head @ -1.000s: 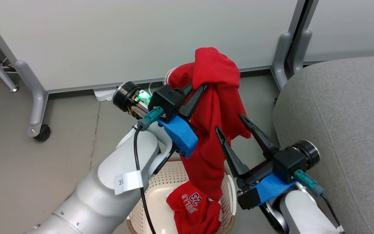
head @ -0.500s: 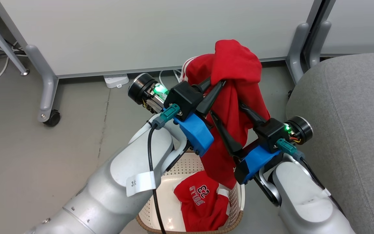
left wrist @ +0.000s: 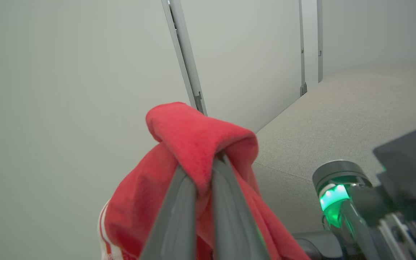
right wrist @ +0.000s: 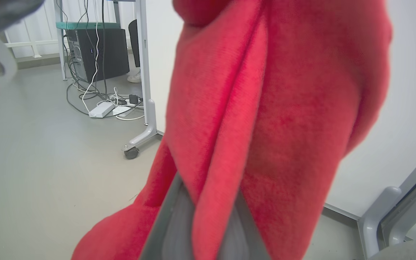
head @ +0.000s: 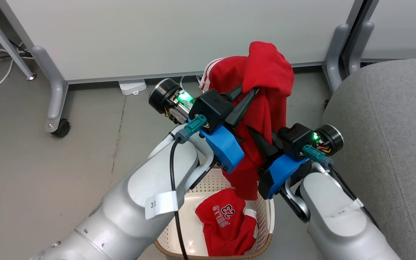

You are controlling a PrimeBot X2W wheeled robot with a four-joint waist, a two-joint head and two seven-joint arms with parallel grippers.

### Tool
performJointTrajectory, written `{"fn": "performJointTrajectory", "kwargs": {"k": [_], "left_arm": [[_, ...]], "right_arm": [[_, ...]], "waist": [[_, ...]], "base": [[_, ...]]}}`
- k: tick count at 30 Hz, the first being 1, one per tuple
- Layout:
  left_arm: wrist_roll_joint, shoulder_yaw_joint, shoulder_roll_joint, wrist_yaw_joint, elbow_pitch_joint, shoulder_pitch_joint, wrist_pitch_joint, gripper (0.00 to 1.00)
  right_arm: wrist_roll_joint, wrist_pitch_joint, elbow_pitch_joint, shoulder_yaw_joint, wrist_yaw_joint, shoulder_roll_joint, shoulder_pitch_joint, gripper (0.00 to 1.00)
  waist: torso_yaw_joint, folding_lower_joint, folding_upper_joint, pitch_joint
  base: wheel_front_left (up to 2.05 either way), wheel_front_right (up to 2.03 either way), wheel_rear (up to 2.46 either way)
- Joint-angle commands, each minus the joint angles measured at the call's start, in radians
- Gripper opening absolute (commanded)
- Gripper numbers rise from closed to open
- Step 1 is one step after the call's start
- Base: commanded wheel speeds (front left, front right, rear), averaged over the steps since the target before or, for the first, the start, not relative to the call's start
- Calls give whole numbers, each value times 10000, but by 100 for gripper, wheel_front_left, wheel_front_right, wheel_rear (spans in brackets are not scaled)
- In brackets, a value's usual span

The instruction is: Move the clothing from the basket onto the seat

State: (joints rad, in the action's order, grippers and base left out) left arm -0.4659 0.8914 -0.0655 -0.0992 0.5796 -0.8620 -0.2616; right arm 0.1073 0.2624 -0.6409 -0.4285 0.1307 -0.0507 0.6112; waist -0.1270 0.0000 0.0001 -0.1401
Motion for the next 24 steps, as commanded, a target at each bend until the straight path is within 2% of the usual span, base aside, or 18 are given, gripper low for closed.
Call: {"fn": "performJointTrajectory", "kwargs": {"k": [1,17,18,19,24], "left_arm": [[51,-66,16,-21,6,-88,-51,0],[162,-187,55,-128,178,-47,-51,0],[156,-240,61,-77,162,-50,-51,8],[149,-251,65,-64,193,-37,-51,100],[147,-184,85,-94,355,-58,-50,100]], "right_arm": [[15,38,-44,-18,3,3,69,0],[50,38,-36,-30,3,4,56,0],[65,38,-28,-43,3,4,57,0],[77,38,-28,-53,3,4,61,0],[114,38,-5,-78,1,3,20,0]], "waist": [[6,0,-1,-1],[16,0,-1,1],[16,0,-1,-1],[17,0,-1,-1],[34,0,-1,6]], "base": [[0,0,0],[0,0,0],[0,0,0],[0,0,0],[0,0,0]]}}
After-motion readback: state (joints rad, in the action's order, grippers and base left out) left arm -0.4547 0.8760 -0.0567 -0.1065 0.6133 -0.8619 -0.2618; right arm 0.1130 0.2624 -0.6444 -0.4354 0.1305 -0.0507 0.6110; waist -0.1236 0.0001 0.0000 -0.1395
